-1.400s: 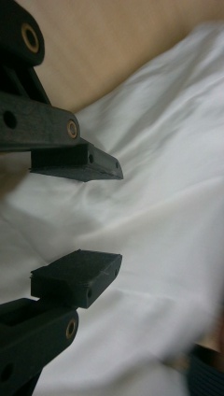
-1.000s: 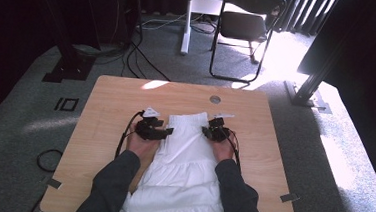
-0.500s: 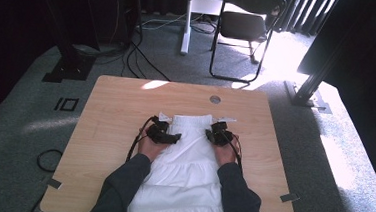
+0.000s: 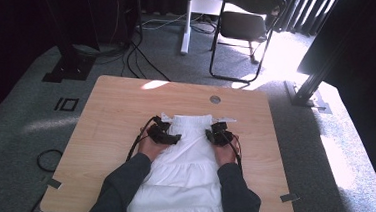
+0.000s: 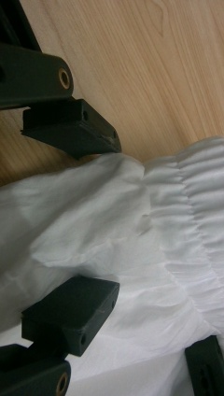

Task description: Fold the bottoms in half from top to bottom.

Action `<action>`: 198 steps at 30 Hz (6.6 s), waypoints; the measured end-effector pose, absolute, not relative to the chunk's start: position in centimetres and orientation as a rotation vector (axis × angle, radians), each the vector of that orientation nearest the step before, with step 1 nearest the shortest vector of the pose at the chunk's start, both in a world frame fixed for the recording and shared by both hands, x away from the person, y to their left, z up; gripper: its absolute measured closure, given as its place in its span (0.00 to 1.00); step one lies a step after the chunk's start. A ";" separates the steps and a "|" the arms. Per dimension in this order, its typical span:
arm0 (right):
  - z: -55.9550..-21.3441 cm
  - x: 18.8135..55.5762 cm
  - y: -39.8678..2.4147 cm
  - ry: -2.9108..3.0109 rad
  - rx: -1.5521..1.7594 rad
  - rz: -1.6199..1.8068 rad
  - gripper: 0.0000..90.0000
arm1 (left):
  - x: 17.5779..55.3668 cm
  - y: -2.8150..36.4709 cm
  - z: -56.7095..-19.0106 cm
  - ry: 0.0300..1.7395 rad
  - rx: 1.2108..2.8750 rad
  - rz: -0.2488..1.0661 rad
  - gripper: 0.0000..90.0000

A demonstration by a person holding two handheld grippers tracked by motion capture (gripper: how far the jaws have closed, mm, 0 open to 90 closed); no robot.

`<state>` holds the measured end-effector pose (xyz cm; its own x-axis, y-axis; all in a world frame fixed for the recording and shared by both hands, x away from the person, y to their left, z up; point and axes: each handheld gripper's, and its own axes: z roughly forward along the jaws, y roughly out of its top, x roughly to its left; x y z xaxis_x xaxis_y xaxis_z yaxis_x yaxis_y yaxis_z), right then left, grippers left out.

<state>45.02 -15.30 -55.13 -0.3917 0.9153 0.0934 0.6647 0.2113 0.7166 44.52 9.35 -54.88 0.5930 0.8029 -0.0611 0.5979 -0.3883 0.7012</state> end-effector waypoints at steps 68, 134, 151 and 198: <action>-44.1 31.9 -18.2 2.129 1.013 1.306 0.94 | 32.4 12.7 -45.1 0.698 2.031 0.340 0.92; -46.3 43.5 -15.6 2.126 1.120 1.123 0.95 | 43.7 12.0 -44.3 0.841 2.074 0.467 0.94; -45.1 32.0 -16.7 2.193 0.881 1.184 0.94 | 31.6 13.6 -44.8 0.705 2.078 0.382 0.92; -53.9 46.4 -12.9 2.341 1.288 0.934 0.93 | 45.3 12.3 -53.7 1.068 2.207 0.396 0.92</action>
<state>46.42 -12.91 -53.87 -0.5478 0.8357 0.0403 0.6339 0.3831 0.6719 45.26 12.31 -53.67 0.6233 0.7819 -0.0089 0.5870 -0.4603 0.6659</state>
